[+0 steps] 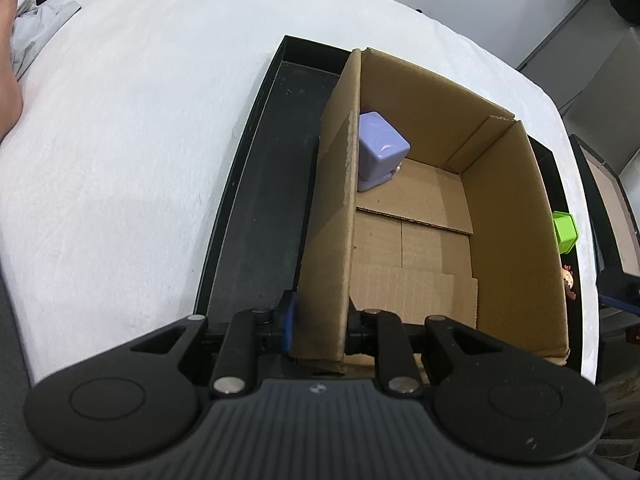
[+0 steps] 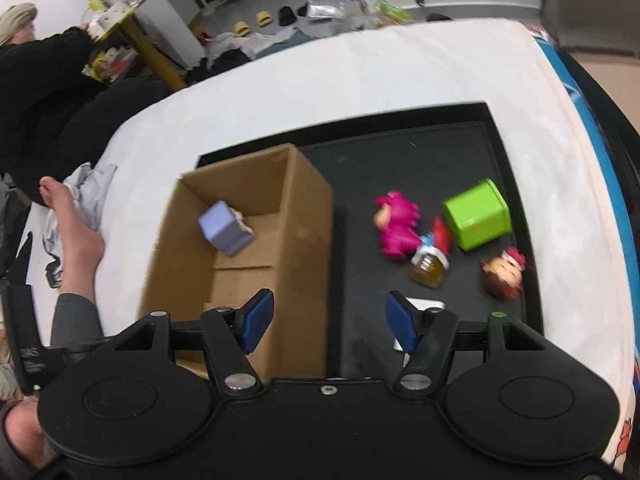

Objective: Organize rigid objects
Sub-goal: 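Withdraw the right tool from the box toward the white charger, then grasp the white plug charger with the right tool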

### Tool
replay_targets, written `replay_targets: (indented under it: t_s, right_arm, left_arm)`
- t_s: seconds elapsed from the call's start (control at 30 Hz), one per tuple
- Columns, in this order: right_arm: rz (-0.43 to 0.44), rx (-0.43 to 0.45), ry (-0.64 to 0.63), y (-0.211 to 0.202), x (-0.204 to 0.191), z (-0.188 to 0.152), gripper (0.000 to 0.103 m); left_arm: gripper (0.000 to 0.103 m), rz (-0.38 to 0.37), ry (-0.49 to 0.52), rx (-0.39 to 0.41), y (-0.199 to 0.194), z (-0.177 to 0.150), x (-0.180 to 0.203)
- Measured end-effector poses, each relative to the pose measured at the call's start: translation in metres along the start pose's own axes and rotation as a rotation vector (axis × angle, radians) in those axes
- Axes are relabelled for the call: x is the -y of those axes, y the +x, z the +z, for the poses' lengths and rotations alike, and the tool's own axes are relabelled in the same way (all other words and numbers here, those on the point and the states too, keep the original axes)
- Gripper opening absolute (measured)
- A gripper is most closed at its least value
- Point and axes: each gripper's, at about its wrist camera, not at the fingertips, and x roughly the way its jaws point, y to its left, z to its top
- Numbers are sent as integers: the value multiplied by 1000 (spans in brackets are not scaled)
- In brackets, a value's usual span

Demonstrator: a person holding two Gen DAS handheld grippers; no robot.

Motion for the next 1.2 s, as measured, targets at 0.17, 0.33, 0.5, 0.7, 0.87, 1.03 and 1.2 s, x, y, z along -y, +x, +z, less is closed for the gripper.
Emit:
replay_targets:
  t_s: [0.17,0.33,0.5,0.7,0.87,1.03,1.2]
  right_arm:
    - [-7,8,26,13,20,-9,62]
    - [-31,-35,78,36,39,-18,61]
    - [-69,-55,136,51,48,-20,61]
    - [-103,-107,182,74,53,-26,61]
    - [-168,-101,146,87,47,-30,59]
    - [-206,-54,76,92,36,-33,59]
    - [-291,-42,-45,98,16,-41,55]
  left_arm:
    - [18,22,30,-16,0,3,5]
    - [17,44,50,-38,1,6,9]
    - [17,40,40,-48,2,6,6]
    - [17,36,30,-55,2,8,5]
    - [17,42,27,-59,2,9,6]
    - [17,56,31,-58,1,8,9]
    - [17,72,42,-58,1,7,11]
